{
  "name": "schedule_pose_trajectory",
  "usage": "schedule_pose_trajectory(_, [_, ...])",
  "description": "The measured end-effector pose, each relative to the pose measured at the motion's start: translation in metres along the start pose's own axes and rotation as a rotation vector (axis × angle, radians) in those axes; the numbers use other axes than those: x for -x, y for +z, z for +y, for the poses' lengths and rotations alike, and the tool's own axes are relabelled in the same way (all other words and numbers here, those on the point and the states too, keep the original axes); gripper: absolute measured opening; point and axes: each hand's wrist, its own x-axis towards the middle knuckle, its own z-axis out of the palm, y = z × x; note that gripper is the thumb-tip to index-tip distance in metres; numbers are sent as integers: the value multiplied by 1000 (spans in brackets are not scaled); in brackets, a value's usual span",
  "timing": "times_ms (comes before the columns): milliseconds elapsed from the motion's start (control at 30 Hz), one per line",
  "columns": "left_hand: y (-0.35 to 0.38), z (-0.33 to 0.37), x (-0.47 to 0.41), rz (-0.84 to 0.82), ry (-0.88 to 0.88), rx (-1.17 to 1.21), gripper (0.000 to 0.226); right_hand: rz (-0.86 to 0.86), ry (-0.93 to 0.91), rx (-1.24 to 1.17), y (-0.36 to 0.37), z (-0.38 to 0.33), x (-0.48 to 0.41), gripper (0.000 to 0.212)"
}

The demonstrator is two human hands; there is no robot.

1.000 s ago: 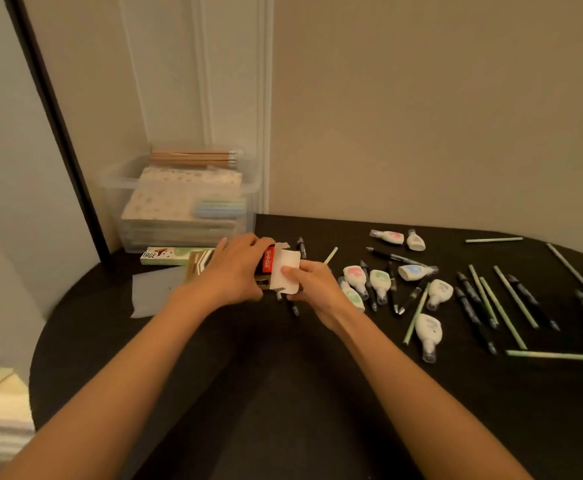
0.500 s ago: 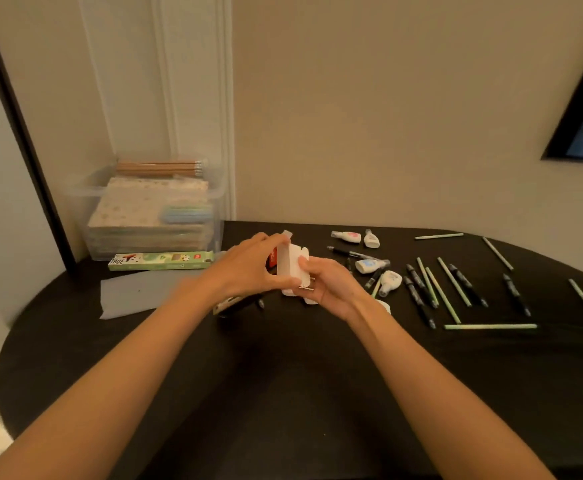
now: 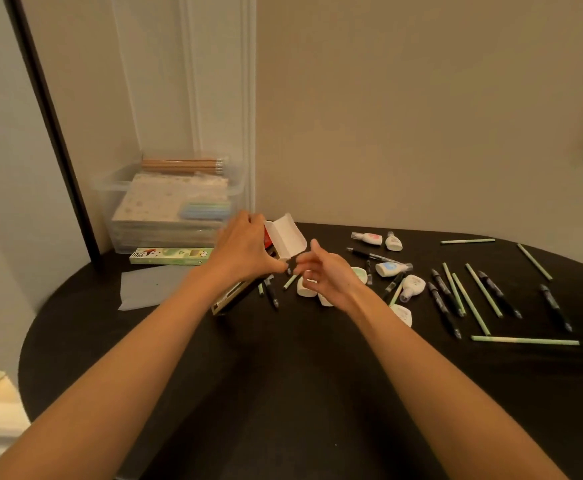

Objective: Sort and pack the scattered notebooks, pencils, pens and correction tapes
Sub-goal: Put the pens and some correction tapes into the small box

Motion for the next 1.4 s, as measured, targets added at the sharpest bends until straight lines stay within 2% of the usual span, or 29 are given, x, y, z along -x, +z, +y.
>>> schedule_pose_trajectory(67, [1,-5,-3,64,-76,12,80,113,0,301,4,8,-6,31])
schedule_pose_trajectory(167, [4,-10,-7,98,-162,116,78,127,-50,702,20,21,-18,22])
schedule_pose_trajectory(233, [8,-12,-8,102,-191,166,77,115,-71,905,32,30,-28,23])
schedule_pose_trajectory(300, [12,-15,-8,102,-209,131,77,107,-57,1051,41,38,-38,27])
schedule_pose_trajectory(400, [19,-22,-8,91,-227,55,79,182,-84,1127,44,42,-44,27])
schedule_pose_trajectory(533, [31,-27,-8,47,-269,-2,81,214,-19,1003,26,28,-45,22])
schedule_pose_trajectory(633, [45,-22,-10,24,-273,-41,82,144,35,662,5,17,-35,7])
schedule_pose_trajectory(733, [61,-9,-11,0,-257,-90,88,100,15,296,-20,10,-21,13])
schedule_pose_trajectory(933, [96,14,-6,38,-107,-101,88,96,-104,-153,-68,20,-8,13])
schedule_pose_trajectory(1033, [108,25,-4,-8,-65,-91,87,76,-174,-205,-80,24,-4,11])
schedule_pose_trajectory(1233, [105,26,-16,-26,81,-107,90,-13,-238,51,-74,26,-7,9])
schedule_pose_trajectory(1400, [107,26,-5,-62,101,-107,90,-91,-164,183,-65,31,-5,20])
